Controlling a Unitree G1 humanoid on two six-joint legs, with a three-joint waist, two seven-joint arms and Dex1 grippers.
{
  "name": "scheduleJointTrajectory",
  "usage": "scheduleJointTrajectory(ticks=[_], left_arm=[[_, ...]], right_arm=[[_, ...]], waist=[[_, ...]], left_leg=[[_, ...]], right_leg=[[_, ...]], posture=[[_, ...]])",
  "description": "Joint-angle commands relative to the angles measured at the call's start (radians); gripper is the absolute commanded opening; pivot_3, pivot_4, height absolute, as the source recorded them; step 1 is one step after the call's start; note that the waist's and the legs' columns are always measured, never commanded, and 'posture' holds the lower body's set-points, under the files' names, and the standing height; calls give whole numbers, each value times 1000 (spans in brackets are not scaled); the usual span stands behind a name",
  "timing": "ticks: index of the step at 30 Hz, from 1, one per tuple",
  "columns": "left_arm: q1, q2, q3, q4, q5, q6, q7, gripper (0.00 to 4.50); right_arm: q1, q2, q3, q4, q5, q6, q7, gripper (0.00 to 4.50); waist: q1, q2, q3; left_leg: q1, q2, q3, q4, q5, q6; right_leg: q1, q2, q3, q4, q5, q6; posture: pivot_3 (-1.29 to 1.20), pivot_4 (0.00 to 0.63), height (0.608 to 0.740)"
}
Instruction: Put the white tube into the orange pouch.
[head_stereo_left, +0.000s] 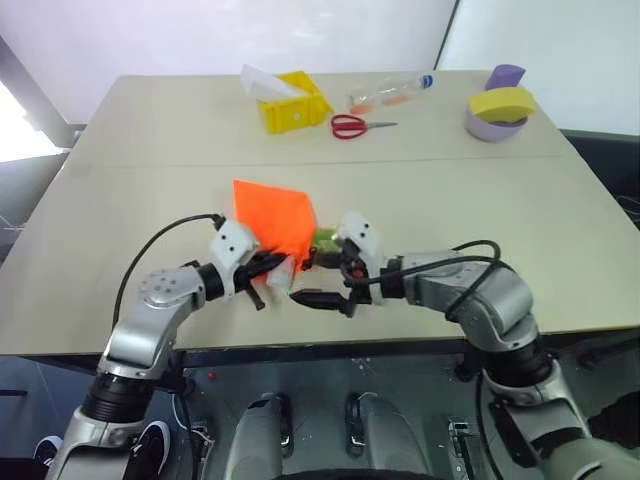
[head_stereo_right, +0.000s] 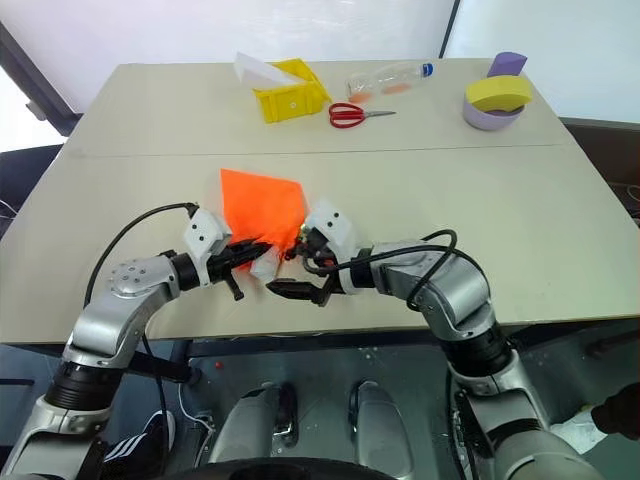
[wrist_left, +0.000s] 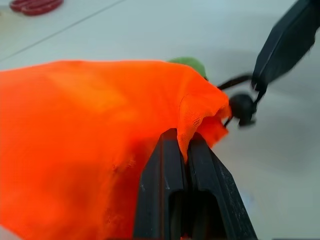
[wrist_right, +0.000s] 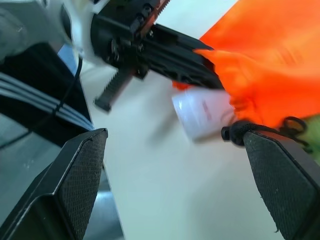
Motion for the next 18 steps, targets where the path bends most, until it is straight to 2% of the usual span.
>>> scheduleJointTrajectory(ticks=[1,5,8,11,18], left_arm=[[12,27,26,-12,-6,-29,-20,0],[34,74,35,12,12,-61,-40,0],[42,81,36,36,15,-88,-45,0],[56,81,31,34,9,-93,-56,0],[94,97,11,48,40,-160,-68,0]], right_arm=[[5,-44,-56,-3,0,-78,30,4429],[-31,14,-146,125,-23,-121,-71,4429],[-34,21,-146,138,-27,-149,-65,4429],[-73,70,-148,239,-109,-215,-164,4429],[-134,182,-166,408,-192,-282,-304,4429]], waist=[[0,0,0],[-3,0,0],[0,0,0],[-3,0,0],[-3,1,0]], left_leg=[[0,0,0,0,-1,-1],[1,0,0,0,-2,-3],[0,1,0,-1,-2,-3],[0,1,0,-1,-1,-1],[0,0,1,-1,-1,-2]], right_leg=[[0,0,0,0,0,0],[-1,0,0,0,1,-1],[-1,0,-1,0,1,-1],[-1,-1,-1,-1,1,-1],[-1,-1,-1,0,1,-1]], posture=[[0,150,740],[0,150,740],[0,150,740],[0,150,740],[0,150,740]])
